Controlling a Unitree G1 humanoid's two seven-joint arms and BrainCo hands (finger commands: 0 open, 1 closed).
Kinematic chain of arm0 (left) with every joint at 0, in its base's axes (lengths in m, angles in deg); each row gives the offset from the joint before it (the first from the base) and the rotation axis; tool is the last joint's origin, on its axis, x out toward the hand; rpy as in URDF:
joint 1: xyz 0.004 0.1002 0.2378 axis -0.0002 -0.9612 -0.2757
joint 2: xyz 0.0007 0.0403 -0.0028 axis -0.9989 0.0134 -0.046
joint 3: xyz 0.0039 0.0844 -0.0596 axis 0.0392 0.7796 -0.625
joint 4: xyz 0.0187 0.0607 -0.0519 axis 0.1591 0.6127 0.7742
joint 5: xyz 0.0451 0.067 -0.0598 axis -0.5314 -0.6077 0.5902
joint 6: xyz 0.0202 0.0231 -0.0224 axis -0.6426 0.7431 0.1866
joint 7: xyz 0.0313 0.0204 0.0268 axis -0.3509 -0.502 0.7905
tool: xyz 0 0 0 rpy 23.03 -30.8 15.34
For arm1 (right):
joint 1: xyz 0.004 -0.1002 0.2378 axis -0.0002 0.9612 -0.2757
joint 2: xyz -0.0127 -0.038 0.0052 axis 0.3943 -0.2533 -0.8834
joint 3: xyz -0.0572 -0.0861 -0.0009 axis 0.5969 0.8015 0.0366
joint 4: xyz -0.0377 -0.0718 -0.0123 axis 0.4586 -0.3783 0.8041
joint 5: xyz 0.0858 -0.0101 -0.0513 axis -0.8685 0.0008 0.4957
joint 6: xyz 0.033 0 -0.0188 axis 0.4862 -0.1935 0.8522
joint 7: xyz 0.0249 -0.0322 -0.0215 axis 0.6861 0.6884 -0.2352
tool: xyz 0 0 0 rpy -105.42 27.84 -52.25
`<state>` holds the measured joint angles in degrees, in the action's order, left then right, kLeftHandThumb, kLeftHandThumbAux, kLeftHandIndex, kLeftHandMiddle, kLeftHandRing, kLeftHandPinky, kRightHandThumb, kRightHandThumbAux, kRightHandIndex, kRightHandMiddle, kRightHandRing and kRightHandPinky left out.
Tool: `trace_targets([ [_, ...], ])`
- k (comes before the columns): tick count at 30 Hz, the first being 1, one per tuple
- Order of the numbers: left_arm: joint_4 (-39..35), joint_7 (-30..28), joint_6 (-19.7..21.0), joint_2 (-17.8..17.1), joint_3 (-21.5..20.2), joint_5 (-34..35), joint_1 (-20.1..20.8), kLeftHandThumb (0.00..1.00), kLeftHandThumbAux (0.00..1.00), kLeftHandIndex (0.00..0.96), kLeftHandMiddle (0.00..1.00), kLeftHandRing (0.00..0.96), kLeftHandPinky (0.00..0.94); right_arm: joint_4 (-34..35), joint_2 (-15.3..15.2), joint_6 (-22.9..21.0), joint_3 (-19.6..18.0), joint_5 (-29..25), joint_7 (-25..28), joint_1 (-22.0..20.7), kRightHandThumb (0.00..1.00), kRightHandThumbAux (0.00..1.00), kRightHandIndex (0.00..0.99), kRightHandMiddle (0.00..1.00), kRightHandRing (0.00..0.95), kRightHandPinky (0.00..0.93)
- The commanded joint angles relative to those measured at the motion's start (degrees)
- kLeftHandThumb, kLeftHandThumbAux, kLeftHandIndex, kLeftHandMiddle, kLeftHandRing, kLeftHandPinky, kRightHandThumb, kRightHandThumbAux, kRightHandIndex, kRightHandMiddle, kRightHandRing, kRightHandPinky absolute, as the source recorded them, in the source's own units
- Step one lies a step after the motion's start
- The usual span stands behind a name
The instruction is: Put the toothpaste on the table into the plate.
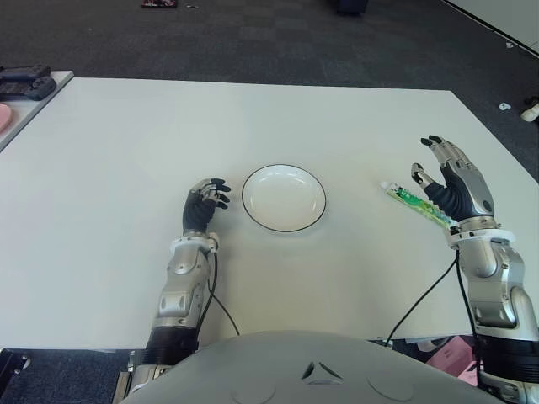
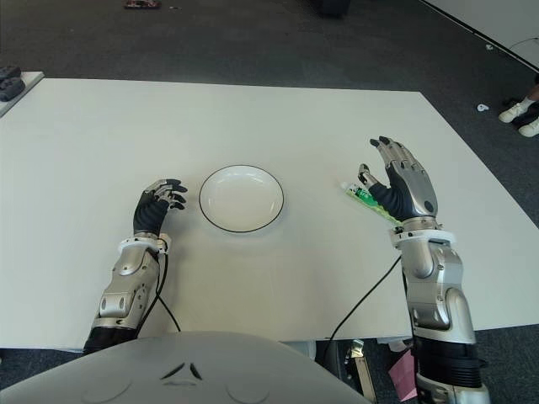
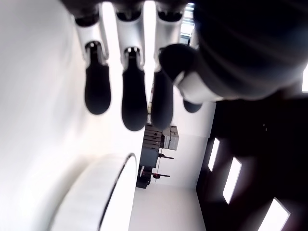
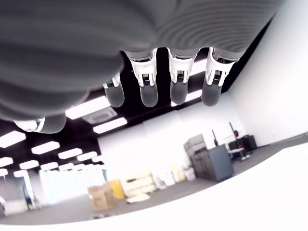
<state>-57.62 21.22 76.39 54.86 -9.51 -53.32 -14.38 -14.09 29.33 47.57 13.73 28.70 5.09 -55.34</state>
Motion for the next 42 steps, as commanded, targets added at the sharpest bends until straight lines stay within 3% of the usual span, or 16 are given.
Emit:
trace_targets([
  [1, 2.68, 1.07, 5.12, 2.19, 0.43, -0.12, -3.78, 0.834, 0.681, 0.400, 0.496, 0.597, 0.587, -2.09, -6.21, -1.35, 1.02, 2.94, 6.35, -0.50, 0.575, 0.111, 0.000, 0.000, 0.000, 0.000],
  [9, 1.33, 1.83, 6.18, 2.26, 1.06, -0.98, -4.32, 0.832, 0.682, 0.391, 0.507, 0.609, 0.591, -5.37, -12.71, 0.33, 2.82, 4.64, 10.83, -1.50, 0.584, 0.100, 0.000, 0.000, 0.000, 0.000],
  [23, 0.73, 2.50, 5.86, 2.42, 1.31, -0.50, -5.06, 0.831, 0.682, 0.391, 0.505, 0.604, 0.582, -12.73, -19.85, 5.27, 3.55, 2.19, 11.85, -3.12, 0.586, 0.089, 0.000, 0.000, 0.000, 0.000],
  [30, 0.34, 2.29, 5.85, 2.16, 1.46, -0.50, -5.43, 0.832, 0.682, 0.388, 0.512, 0.619, 0.596, -17.65, -22.51, 7.82, 5.77, 2.17, 12.42, -6.06, 0.608, 0.101, 0.000, 0.000, 0.000, 0.000],
  [42, 0.29, 2.16, 5.22, 2.09, 1.50, -0.39, -5.79, 0.833, 0.682, 0.392, 0.510, 0.618, 0.595, -21.18, -24.09, 9.81, 7.87, 1.27, 13.80, -8.72, 0.655, 0.132, 0.000, 0.000, 0.000, 0.000],
])
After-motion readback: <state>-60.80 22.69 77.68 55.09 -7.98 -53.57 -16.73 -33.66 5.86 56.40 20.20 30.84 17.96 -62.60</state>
